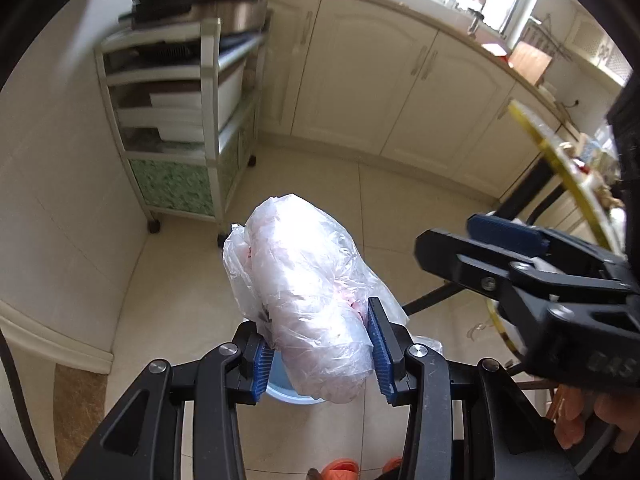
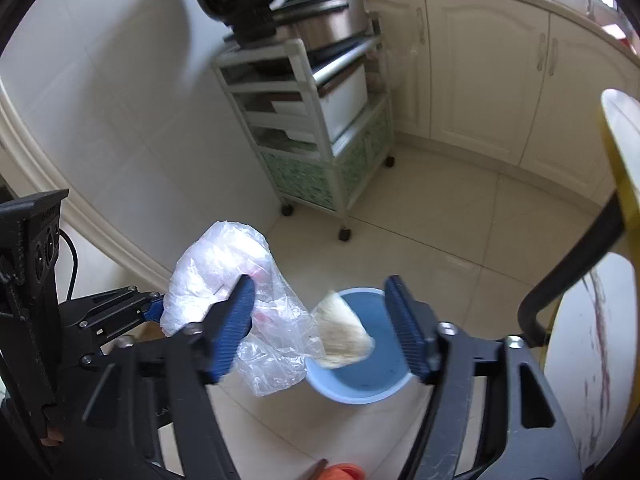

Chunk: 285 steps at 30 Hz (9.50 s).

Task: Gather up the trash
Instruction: 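Carry bag and bun to the blue bucket and open both tools, then grasp the clear plastic wrap with the left tool while the right tool grasps black plastic, then carry wrap and black plastic to the bucket and release both, then grasp the colorful snack wrapper with the left tool while the right tool grasps a paper label, then carry wrapper and label to the bucket and open both tools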

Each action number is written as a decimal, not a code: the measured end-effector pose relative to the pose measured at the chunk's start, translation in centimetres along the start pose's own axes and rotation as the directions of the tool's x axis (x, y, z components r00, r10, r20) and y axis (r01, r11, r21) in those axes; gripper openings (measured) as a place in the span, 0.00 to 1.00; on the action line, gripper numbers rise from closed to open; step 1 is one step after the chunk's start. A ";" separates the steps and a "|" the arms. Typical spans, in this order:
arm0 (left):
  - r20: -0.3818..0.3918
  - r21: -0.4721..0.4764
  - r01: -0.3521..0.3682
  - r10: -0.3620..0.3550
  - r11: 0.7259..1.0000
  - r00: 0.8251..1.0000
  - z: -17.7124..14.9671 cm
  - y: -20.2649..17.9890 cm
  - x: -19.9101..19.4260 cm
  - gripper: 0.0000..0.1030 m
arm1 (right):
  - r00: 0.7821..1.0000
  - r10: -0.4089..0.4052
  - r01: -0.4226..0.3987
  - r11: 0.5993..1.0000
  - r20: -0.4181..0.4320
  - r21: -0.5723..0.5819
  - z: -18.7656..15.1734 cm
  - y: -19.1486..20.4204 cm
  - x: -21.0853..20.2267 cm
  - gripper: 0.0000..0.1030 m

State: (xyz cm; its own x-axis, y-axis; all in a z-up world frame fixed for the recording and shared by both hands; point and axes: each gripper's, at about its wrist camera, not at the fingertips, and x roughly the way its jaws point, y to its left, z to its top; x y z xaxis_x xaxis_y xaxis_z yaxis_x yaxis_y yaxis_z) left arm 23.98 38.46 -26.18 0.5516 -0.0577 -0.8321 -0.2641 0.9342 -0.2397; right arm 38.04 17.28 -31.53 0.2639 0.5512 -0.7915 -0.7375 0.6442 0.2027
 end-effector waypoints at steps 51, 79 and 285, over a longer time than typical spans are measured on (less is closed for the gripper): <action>0.194 0.449 0.042 -0.143 0.892 0.971 1.0 -34.5 -7.0 0.86 | 0.745 -0.619 0.494 0.762 0.248 0.419 -10.0 -21.1 -35.2 0.95; 0.138 0.441 0.159 -0.242 0.883 0.960 5.1 -34.0 -0.2 0.19 | 0.880 -0.442 0.395 0.885 0.174 0.247 -2.4 -24.5 -23.5 0.61; 0.128 -0.005 -0.133 0.132 0.991 0.983 0.2 -9.4 -8.3 0.55 | 0.992 -0.090 0.092 0.996 0.094 -0.019 1.1 -0.7 -6.8 0.51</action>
State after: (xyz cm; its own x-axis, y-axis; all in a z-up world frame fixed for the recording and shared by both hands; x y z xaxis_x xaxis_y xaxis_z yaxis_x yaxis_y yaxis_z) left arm 22.07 30.23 -16.88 0.6087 0.1121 -0.7855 -0.3391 0.9318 -0.1298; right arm 37.39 13.64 -25.65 0.3865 0.5379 -0.7492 -0.7218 0.6821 0.1174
